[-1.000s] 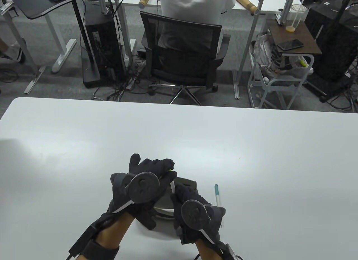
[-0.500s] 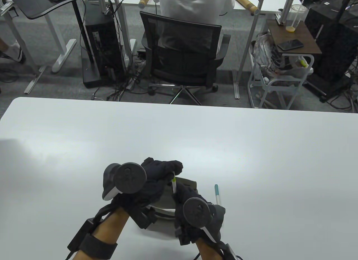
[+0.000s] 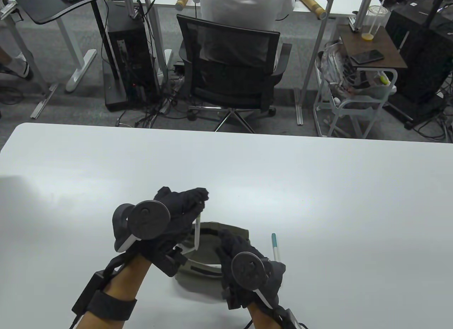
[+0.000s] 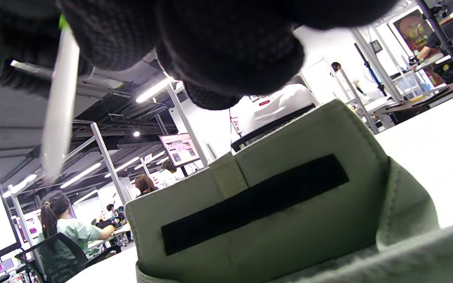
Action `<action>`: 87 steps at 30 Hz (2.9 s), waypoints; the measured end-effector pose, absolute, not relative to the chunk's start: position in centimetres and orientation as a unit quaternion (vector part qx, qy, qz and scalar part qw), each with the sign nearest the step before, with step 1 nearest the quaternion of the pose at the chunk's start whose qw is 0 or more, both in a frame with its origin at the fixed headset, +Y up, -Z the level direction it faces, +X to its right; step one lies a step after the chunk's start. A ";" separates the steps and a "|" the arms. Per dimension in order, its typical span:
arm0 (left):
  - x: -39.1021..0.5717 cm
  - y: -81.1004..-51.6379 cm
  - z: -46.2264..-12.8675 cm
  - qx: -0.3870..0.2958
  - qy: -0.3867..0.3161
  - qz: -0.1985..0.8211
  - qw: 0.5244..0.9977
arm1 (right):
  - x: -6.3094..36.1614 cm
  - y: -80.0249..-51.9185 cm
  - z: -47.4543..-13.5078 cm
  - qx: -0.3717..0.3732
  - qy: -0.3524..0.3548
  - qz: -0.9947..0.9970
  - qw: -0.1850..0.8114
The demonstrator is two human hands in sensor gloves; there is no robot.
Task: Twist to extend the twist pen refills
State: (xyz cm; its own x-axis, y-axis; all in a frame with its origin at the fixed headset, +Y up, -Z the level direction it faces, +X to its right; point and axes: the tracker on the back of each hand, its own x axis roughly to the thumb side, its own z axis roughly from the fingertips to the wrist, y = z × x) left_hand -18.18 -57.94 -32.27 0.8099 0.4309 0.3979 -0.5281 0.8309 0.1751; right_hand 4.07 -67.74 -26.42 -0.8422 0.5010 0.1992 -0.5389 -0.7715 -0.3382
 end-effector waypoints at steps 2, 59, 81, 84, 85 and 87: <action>-19.7 -59.0 -33.2 0.125 -0.128 0.195 0.964 | 4.1 -67.8 -26.4 0.044 -0.195 0.941 0.274; -22.2 -72.9 -38.5 -0.111 0.019 -0.004 0.994 | 4.8 -68.1 -27.1 0.029 -0.189 0.952 0.238; -17.2 -70.5 -35.1 -0.018 -0.148 -0.018 0.989 | 1.8 -68.4 -28.2 0.068 -0.215 0.968 0.109; -17.4 -70.9 -35.2 0.021 -0.149 -0.013 0.989 | 0.8 -69.7 -29.1 0.087 -0.177 0.978 0.063; -17.5 -71.0 -35.2 0.029 -0.152 -0.004 0.988 | 0.5 -70.2 -29.4 0.099 -0.159 0.981 0.056; -17.6 -71.2 -35.1 0.038 -0.147 0.004 0.988 | -0.2 -71.2 -29.9 0.123 -0.118 0.984 0.042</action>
State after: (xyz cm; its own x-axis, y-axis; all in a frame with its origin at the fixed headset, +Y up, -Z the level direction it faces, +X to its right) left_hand -17.57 -71.21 -35.15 0.9569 -0.0028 0.2904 -0.0193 0.9971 0.0732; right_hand -0.18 -71.24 -29.91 -0.9662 0.0543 0.2522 -0.1123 -0.9686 -0.2219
